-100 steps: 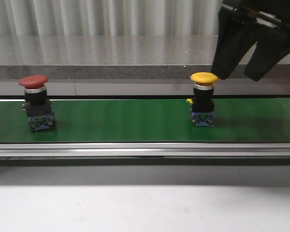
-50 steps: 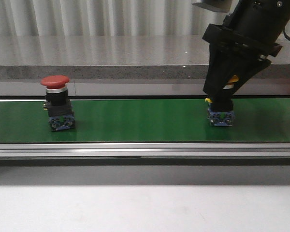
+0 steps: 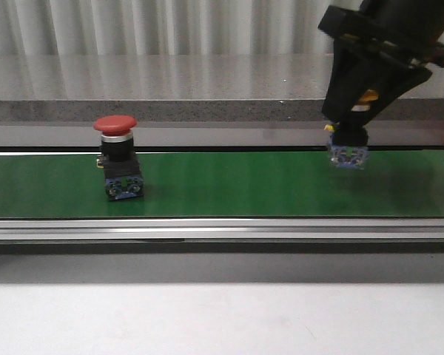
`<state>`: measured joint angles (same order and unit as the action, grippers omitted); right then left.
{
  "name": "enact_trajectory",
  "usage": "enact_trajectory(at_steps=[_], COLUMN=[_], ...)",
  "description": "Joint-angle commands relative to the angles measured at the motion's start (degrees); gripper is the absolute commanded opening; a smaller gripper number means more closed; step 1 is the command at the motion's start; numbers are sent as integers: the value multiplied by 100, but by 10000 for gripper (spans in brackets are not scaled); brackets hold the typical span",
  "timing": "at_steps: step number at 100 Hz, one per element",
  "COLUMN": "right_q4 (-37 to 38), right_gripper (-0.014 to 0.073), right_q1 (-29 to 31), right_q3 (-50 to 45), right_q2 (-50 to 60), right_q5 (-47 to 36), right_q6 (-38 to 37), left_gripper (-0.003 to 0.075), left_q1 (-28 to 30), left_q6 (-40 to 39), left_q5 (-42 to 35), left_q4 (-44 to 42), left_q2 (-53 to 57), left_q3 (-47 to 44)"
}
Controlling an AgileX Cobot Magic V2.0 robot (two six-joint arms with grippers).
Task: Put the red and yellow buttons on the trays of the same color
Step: 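Carry the yellow button with the right gripper into the yellow tray, release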
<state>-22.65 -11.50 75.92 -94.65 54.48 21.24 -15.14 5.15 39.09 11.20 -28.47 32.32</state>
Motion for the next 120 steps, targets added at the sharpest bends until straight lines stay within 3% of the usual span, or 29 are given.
enact_trajectory(at_steps=[1, 30, 70, 120], right_q4=[-152, -152, -145, -133], right_gripper=[130, 130, 130, 130], right_q1=[191, 990, 2795, 4888], right_q3=[189, 182, -565, -862], right_q2=[486, 1111, 1865, 1554], right_q5=[-118, -78, -183, -903], right_q6=[-254, -986, -1062, -1754], left_gripper=[-20, -20, -20, -20], left_q1=[-38, -38, -38, -38], left_q6=[-17, -17, -17, -17], left_q5=[-354, -354, -354, -354], left_q4=[112, 112, 112, 112], left_q2=[-30, -30, -30, -30], left_q3=[164, 164, 164, 164])
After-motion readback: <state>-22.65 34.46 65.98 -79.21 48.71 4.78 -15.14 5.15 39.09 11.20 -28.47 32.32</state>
